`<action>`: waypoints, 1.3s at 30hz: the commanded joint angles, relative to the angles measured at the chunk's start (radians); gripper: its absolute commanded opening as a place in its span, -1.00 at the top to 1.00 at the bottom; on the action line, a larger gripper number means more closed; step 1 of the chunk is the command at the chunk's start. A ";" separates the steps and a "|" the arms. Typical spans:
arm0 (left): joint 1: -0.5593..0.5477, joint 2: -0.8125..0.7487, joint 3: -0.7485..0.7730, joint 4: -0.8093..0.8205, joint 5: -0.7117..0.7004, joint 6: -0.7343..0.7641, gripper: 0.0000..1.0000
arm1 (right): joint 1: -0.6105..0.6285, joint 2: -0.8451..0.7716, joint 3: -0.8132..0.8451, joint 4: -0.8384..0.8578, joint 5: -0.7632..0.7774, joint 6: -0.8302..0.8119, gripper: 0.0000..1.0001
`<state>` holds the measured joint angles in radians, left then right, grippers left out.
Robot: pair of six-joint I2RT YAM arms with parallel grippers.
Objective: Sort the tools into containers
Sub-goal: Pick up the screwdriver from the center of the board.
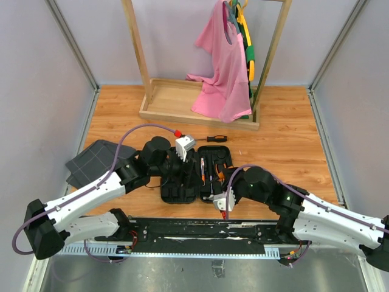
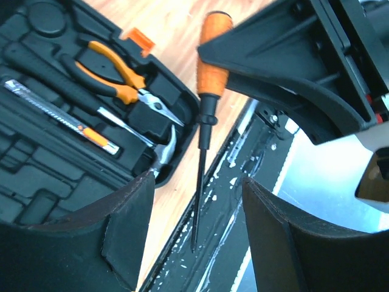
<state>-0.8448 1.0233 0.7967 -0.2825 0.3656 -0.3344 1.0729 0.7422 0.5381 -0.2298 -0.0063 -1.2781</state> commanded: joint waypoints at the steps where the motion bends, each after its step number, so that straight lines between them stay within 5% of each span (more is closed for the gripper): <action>1: -0.047 0.010 0.039 0.015 0.078 0.053 -0.26 | 0.025 -0.034 0.040 0.019 -0.010 -0.028 0.98; 9: -0.119 0.048 0.053 -0.012 0.022 0.079 -0.12 | 0.032 -0.049 0.046 0.030 -0.019 -0.029 0.98; 16: -0.159 0.077 0.075 -0.042 -0.009 0.094 0.28 | 0.039 -0.066 0.036 0.036 -0.009 -0.028 0.97; 22: -0.175 0.106 0.102 -0.073 -0.034 0.110 0.34 | 0.044 -0.083 0.029 0.038 -0.007 -0.022 0.97; 26: -0.177 0.119 0.107 -0.076 -0.045 0.111 0.58 | 0.045 -0.086 0.027 0.038 -0.006 -0.024 0.96; 32: -0.177 0.123 0.117 -0.082 -0.086 0.099 0.98 | 0.046 -0.082 0.029 0.021 -0.008 -0.022 0.77; 39: -0.178 0.123 0.132 -0.107 -0.245 0.075 0.99 | 0.052 -0.081 0.047 -0.012 0.000 -0.007 0.34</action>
<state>-1.0183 1.1454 0.8928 -0.3901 0.2314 -0.2455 1.1023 0.6716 0.5468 -0.2329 0.0021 -1.2835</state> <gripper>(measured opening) 0.042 0.320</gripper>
